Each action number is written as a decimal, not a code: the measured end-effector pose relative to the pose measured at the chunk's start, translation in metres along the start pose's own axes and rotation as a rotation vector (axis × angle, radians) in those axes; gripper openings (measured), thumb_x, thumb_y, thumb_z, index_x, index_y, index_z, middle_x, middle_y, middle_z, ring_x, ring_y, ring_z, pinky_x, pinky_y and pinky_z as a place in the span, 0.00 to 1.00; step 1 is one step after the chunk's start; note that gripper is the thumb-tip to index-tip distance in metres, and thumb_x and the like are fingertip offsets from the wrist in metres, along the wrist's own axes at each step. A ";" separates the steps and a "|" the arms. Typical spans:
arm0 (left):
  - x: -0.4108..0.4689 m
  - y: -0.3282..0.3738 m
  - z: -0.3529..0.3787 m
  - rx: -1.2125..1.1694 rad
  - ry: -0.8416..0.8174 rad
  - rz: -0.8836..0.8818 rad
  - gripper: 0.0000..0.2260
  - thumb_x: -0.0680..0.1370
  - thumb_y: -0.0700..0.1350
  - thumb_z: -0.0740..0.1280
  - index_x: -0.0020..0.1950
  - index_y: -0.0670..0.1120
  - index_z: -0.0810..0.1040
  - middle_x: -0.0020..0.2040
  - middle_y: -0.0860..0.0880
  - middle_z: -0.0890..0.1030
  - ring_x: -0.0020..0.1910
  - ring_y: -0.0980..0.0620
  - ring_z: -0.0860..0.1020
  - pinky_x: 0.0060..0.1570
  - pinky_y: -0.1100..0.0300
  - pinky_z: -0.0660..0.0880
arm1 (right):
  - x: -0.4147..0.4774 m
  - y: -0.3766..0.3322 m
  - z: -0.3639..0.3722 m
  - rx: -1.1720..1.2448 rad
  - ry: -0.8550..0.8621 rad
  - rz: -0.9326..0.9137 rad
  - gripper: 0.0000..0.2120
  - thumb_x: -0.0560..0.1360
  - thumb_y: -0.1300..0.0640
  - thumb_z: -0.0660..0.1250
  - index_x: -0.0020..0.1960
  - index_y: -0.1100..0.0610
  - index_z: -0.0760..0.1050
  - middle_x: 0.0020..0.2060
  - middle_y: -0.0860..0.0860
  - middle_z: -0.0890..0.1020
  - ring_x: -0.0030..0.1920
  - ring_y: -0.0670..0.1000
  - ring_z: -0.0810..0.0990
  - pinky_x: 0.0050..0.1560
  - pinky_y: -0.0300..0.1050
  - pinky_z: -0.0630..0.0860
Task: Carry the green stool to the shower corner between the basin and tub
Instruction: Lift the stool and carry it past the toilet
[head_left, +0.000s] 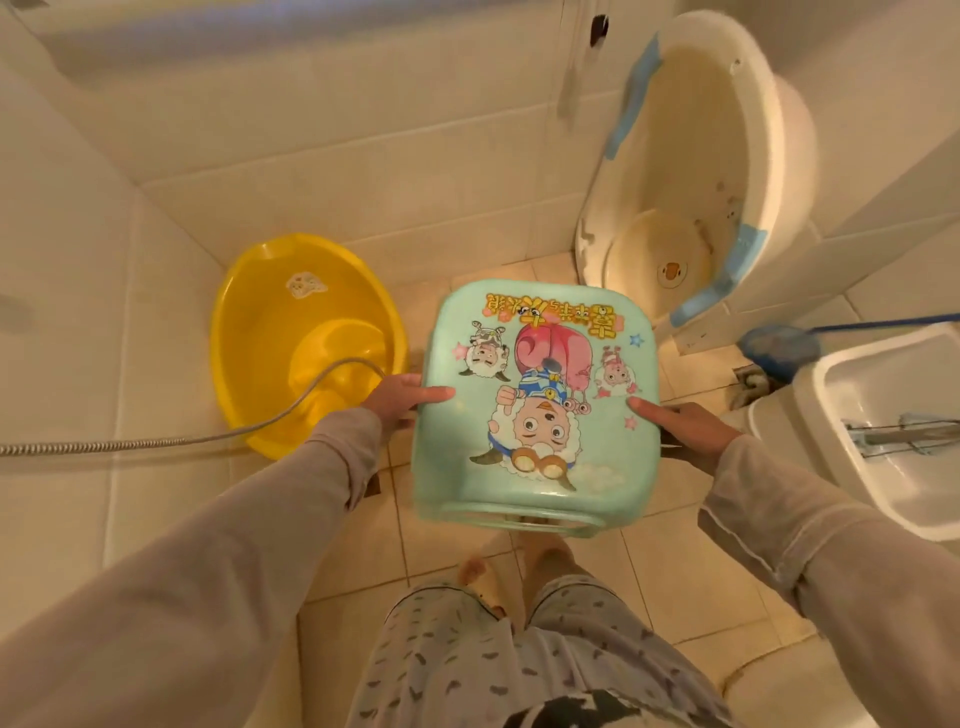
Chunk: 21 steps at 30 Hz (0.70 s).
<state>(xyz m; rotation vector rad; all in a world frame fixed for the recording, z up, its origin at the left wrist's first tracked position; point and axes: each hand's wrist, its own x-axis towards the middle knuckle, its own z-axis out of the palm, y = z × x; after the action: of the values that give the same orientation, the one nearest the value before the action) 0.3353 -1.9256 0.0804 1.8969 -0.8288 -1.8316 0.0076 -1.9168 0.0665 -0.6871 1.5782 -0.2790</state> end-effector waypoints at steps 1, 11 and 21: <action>0.009 0.009 0.002 -0.013 0.015 -0.005 0.14 0.72 0.43 0.69 0.56 0.42 0.77 0.52 0.45 0.78 0.51 0.47 0.75 0.51 0.56 0.72 | 0.009 -0.011 -0.005 0.004 0.006 0.003 0.19 0.70 0.45 0.67 0.50 0.61 0.77 0.51 0.56 0.81 0.48 0.53 0.80 0.50 0.45 0.74; 0.091 0.089 0.005 -0.106 0.093 -0.072 0.25 0.72 0.45 0.69 0.66 0.37 0.71 0.65 0.39 0.76 0.62 0.41 0.74 0.65 0.47 0.69 | 0.089 -0.130 -0.046 -0.058 -0.043 -0.012 0.27 0.70 0.45 0.67 0.61 0.65 0.75 0.56 0.58 0.81 0.56 0.58 0.80 0.55 0.49 0.77; 0.141 0.139 0.001 -0.152 0.140 -0.082 0.25 0.70 0.41 0.71 0.66 0.39 0.70 0.64 0.40 0.76 0.64 0.41 0.73 0.66 0.46 0.69 | 0.145 -0.189 -0.067 -0.077 -0.076 -0.039 0.24 0.72 0.50 0.66 0.59 0.67 0.74 0.58 0.60 0.80 0.53 0.55 0.78 0.64 0.50 0.71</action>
<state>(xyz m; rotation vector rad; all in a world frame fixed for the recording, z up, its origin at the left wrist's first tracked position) 0.3102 -2.1215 0.0605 1.9607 -0.5564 -1.7316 -0.0063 -2.1639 0.0629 -0.7797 1.5107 -0.2196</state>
